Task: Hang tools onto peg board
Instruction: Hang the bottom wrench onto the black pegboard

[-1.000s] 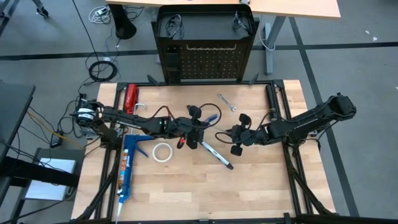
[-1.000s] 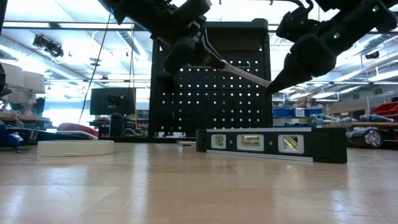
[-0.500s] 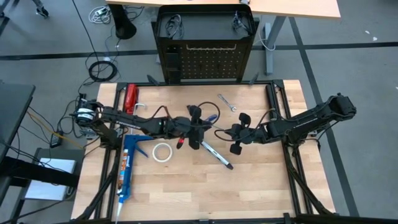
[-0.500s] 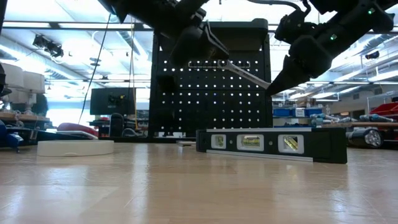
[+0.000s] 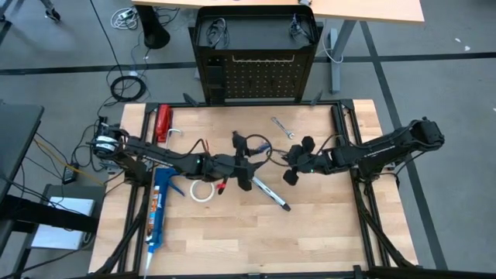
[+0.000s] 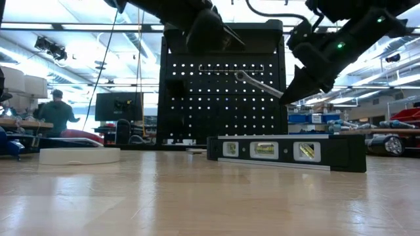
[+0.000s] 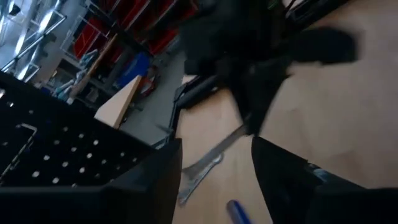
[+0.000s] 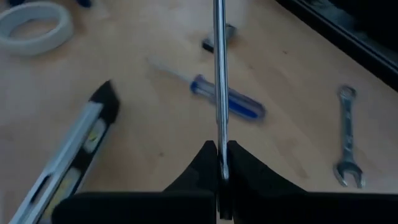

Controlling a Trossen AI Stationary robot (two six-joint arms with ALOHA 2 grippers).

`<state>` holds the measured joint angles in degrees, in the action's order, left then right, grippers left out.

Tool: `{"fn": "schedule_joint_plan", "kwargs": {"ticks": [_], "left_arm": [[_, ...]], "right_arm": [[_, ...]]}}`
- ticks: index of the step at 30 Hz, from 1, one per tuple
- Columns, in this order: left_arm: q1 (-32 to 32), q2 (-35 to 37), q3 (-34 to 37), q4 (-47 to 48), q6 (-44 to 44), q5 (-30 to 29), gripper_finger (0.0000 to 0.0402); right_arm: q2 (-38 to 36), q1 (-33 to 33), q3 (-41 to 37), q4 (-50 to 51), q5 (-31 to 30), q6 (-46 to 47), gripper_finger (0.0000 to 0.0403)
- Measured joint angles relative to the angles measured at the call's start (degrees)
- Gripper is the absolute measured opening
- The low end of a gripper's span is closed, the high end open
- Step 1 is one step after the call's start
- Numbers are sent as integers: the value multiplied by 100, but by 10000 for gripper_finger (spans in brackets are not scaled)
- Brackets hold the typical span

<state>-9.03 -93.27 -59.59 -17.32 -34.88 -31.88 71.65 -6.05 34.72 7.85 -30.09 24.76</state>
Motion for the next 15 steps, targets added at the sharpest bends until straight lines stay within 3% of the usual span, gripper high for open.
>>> {"fn": "schedule_joint_plan", "kwargs": {"ticks": [5, 9, 15], "left_arm": [[-161, 0, 369, -535, 5, -43, 167], [-273, -1, 990, -1580, 13, -258, 144], [-480, -2, 1823, -3490, 14, -817, 129]], "right_arm": [[-157, 390, -35, -58, 264, 185, 24], [-457, 493, -316, -357, 302, 182, 27], [-921, 646, -1002, -1620, 544, 192, 24]]}}
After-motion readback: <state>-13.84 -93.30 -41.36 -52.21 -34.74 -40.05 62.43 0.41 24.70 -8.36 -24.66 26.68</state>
